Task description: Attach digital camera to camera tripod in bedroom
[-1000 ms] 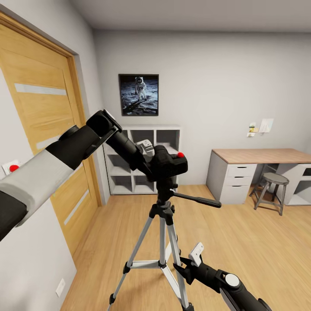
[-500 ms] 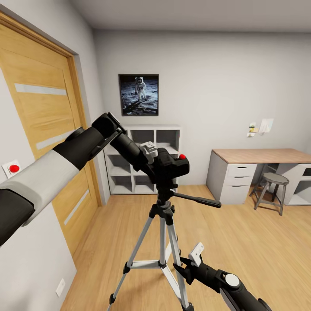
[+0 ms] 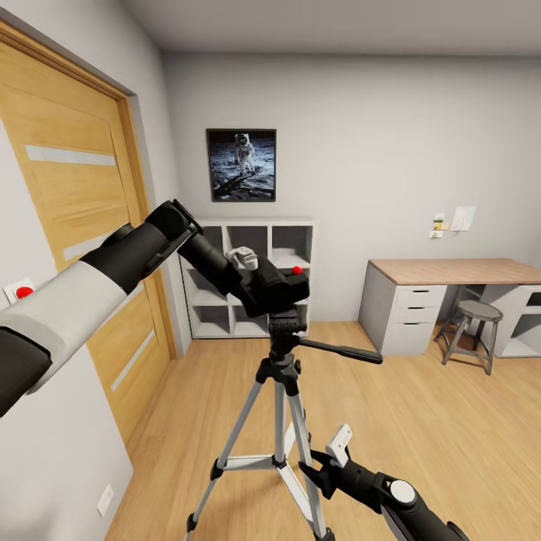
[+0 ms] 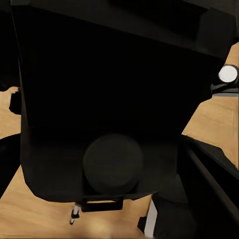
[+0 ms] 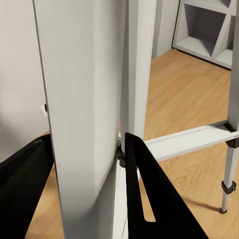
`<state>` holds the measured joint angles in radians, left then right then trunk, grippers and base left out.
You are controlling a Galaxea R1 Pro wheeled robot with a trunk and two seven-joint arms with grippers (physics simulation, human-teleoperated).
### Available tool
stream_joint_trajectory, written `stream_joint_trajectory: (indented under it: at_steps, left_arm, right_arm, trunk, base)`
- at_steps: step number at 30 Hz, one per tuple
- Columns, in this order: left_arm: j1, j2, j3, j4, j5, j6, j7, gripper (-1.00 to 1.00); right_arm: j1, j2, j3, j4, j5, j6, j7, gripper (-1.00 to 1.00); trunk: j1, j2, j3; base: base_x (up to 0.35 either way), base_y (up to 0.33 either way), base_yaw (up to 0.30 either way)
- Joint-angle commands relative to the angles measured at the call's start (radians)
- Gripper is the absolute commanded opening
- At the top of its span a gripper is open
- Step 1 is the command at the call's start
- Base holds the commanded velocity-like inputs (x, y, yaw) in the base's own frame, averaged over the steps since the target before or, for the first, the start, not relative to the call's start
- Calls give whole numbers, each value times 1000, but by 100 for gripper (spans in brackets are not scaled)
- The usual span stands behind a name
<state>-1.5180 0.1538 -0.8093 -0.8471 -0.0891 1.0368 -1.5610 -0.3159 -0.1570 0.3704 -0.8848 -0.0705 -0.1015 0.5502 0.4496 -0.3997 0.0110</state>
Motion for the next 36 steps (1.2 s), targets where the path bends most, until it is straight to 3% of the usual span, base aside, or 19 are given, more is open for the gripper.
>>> stream_joint_trajectory:
  at_steps: [1,5,16,36]
  left_arm:
    - [-1,-2,0,8,-9,10,-10,-100]
    - [-1,-7,0,19,-9,10,-10,-100]
    - [-1,-50,-3,25,-9,10,-10,-100]
    - [-1,-50,-2,22,-9,10,-10,-100]
  right_arm:
    - [0,-1,10,14,12,68,2,-100]
    - [0,-1,10,15,13,68,2,-100]
    - [0,-1,10,15,13,68,2,-100]
    - [0,-1,12,16,12,68,0,-100]
  trunk:
    - [0,0,-1]
    - [0,0,-1]
    - [0,0,-1]
    - [0,0,-1]
  base:
    - [0,0,0]
    - [0,0,0]
    - [0,0,0]
    - [0,0,0]
